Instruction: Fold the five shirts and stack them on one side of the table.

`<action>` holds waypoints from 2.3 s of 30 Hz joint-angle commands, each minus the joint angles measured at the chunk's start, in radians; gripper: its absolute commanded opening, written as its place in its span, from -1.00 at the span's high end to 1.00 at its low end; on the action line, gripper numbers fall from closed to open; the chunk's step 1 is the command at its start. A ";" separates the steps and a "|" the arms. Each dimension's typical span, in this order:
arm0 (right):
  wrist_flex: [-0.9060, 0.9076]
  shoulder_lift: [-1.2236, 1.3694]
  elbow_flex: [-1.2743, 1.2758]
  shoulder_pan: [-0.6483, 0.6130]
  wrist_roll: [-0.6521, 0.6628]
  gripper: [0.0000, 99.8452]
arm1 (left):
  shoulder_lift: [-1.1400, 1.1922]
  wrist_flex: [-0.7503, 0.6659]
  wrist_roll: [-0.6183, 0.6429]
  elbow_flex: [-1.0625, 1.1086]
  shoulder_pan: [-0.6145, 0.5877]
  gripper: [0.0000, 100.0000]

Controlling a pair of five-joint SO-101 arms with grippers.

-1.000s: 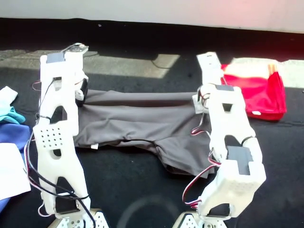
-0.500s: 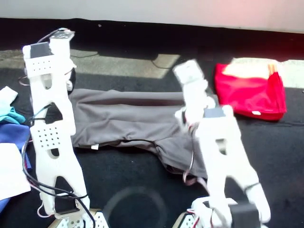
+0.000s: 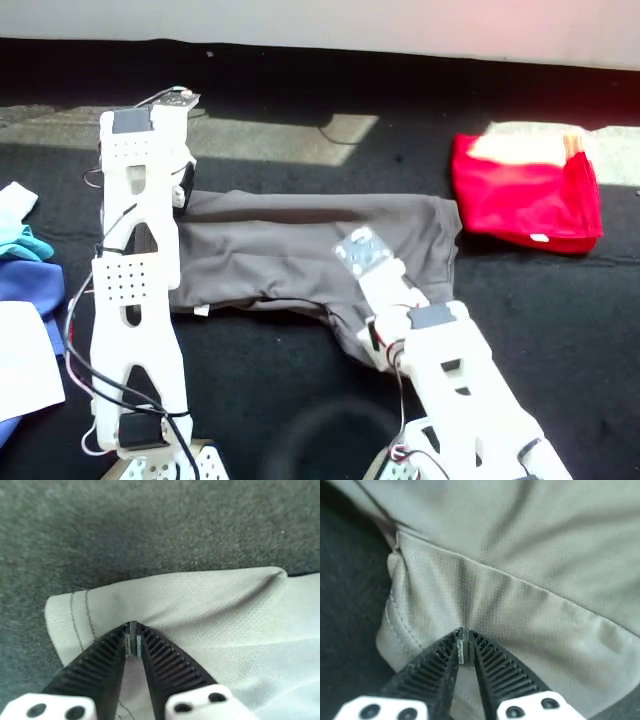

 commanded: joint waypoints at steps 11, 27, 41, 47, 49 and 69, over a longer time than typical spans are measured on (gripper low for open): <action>0.145 -0.128 -0.081 -0.001 0.114 0.99 | -0.124 0.061 0.000 0.001 -0.130 0.98; 0.527 -0.489 -0.220 -0.002 0.118 0.92 | -0.832 0.061 -0.003 0.788 -0.053 0.98; 0.418 -0.487 0.061 -0.163 0.123 0.67 | -1.121 -0.450 -0.002 1.644 0.045 0.98; 0.360 -0.400 0.107 -0.159 0.184 0.54 | -1.121 -0.557 0.000 1.709 0.045 0.98; 0.315 -0.329 0.107 -0.159 0.184 0.54 | -1.121 -0.588 0.000 1.728 0.045 0.98; 0.159 0.018 -0.162 0.015 0.190 0.99 | -1.121 -0.710 0.002 1.844 0.024 0.98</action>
